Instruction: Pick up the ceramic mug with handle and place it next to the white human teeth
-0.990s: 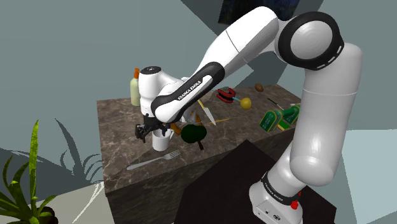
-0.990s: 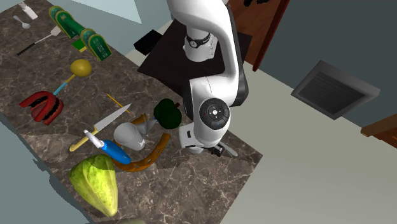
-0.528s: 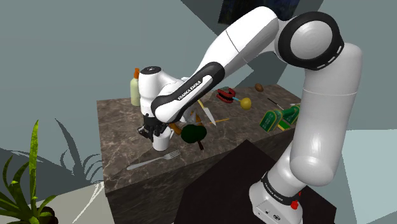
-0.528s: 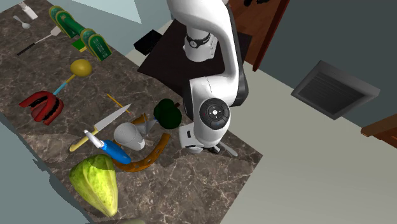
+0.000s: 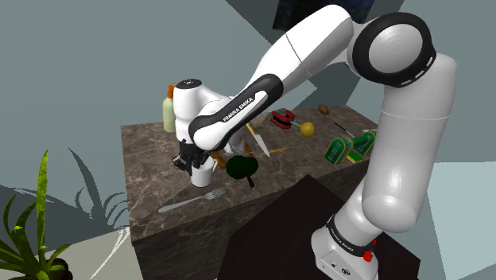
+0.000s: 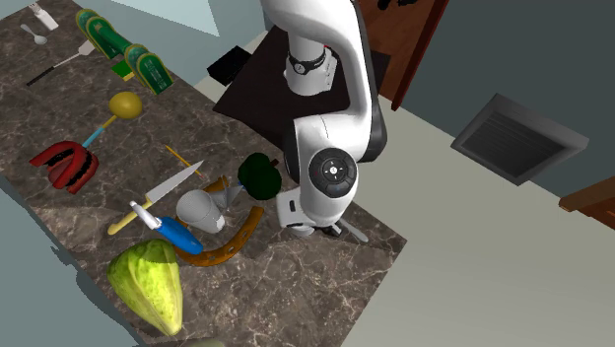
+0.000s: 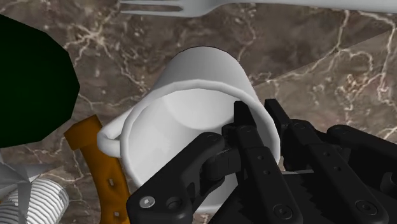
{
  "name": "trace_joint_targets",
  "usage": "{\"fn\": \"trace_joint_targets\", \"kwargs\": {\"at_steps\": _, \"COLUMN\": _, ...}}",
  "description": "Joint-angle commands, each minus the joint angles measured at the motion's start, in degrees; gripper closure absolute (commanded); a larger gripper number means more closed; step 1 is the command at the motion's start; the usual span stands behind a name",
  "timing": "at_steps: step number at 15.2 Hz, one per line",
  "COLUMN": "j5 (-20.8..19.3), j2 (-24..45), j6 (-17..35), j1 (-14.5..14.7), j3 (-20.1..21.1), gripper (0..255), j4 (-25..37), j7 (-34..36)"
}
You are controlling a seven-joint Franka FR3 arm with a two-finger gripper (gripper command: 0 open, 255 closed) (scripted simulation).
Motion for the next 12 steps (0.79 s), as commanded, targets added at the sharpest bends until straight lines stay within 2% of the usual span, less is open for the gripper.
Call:
{"fn": "trace_joint_targets", "kwargs": {"at_steps": 1, "j5": 0.7, "j2": -1.1, "j6": -1.2, "j1": -0.3, "j3": 0.4, "gripper": 255, "j4": 0.2, "j7": -0.5}}
{"fn": "trace_joint_targets", "kwargs": {"at_steps": 12, "j5": 4.7, "j2": -7.4, "j6": -8.1, "j1": -1.5, "j3": 2.1, "gripper": 255, "j4": 1.4, "j7": -3.4}}
